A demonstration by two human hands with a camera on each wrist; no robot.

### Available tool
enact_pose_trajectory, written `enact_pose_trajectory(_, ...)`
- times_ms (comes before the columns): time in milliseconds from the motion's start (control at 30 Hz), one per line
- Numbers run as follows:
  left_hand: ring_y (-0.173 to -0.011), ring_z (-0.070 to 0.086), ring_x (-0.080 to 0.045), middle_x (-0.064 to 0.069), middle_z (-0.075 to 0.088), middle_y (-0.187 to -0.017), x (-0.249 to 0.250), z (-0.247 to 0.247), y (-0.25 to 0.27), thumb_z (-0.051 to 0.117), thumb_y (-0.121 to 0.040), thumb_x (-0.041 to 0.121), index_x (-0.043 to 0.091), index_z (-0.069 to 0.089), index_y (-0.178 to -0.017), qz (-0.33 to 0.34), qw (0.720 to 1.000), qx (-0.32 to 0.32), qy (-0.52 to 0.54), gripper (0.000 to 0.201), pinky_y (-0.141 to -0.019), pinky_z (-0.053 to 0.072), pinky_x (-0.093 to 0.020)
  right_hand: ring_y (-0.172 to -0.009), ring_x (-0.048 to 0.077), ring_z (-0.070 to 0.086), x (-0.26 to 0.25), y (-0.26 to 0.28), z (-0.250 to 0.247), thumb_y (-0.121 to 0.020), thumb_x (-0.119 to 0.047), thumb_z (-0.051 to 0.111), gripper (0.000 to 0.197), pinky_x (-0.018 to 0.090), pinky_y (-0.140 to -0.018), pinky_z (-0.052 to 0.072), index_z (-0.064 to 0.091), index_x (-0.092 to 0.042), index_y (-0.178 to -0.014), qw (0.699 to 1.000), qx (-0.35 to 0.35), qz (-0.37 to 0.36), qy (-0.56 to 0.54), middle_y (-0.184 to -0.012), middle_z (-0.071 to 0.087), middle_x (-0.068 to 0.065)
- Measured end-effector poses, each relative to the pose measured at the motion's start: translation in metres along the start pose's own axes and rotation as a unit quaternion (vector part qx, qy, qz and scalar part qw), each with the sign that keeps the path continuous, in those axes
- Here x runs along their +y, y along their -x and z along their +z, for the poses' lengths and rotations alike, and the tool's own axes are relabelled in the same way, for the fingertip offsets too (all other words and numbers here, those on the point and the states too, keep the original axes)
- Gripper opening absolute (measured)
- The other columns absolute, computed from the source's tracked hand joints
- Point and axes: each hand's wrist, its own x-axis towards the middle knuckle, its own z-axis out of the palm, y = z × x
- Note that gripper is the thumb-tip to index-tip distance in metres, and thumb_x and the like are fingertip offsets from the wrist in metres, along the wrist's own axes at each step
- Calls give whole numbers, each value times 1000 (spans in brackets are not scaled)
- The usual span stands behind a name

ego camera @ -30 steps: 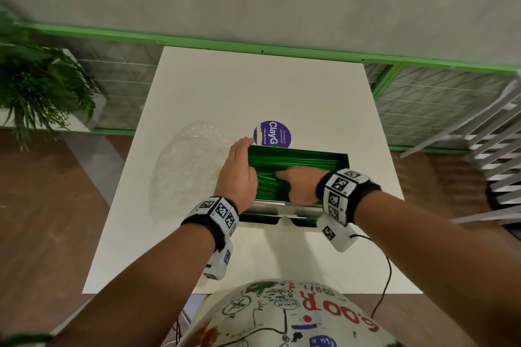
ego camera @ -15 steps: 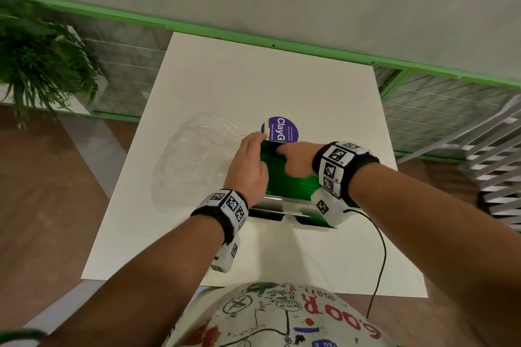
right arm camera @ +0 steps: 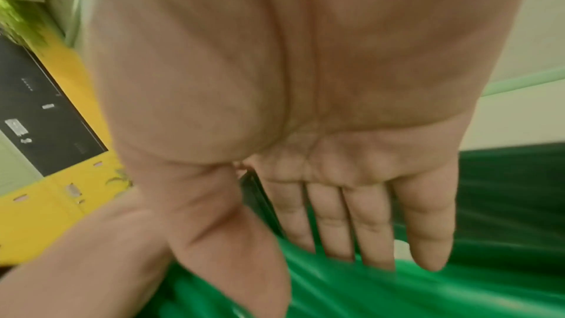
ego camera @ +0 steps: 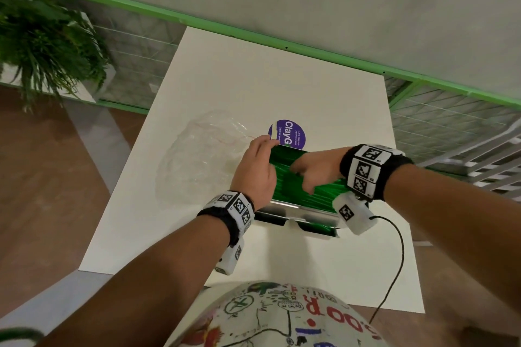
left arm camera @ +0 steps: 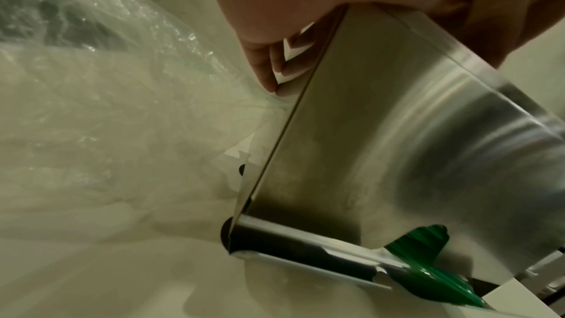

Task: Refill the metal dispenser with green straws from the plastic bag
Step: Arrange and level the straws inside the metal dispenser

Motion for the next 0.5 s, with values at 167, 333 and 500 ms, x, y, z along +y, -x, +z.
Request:
enact_pose_trajectory(167, -135, 46, -16, -2, 41, -150, -3, 0, 0, 46, -87, -8, 13, 51, -139, 1, 1000, -1, 17, 56, -111, 38, -20, -76, 18, 56, -8, -7, -16, -76, -9, 58, 45, 31, -66, 47, 60, -6, -122, 998, 53, -7, -27, -94, 61, 7)
enact_pose_trajectory(333, -137, 45, -15, 0, 40, -151, -5, 3, -1, 46, -88, -7, 13, 51, -140, -1, 1000, 6, 28, 56, -114, 38, -22, -92, 23, 59, -20, -19, -6, -69, -18, 63, 70, 37, -79, 54, 44, -9, -136, 999, 30, 26, -1, -103, 58, 9)
enact_pose_trajectory(500, -139, 44, -15, 0, 38, -153, -6, 4, 2, 47, -91, -5, 16, 51, -140, -18, 998, 7, 52, 54, -115, 40, -25, -75, 21, 58, -25, -30, 5, -70, -15, 62, 54, 31, -67, 55, 51, -5, -122, 997, 39, 50, 50, -90, 60, 10)
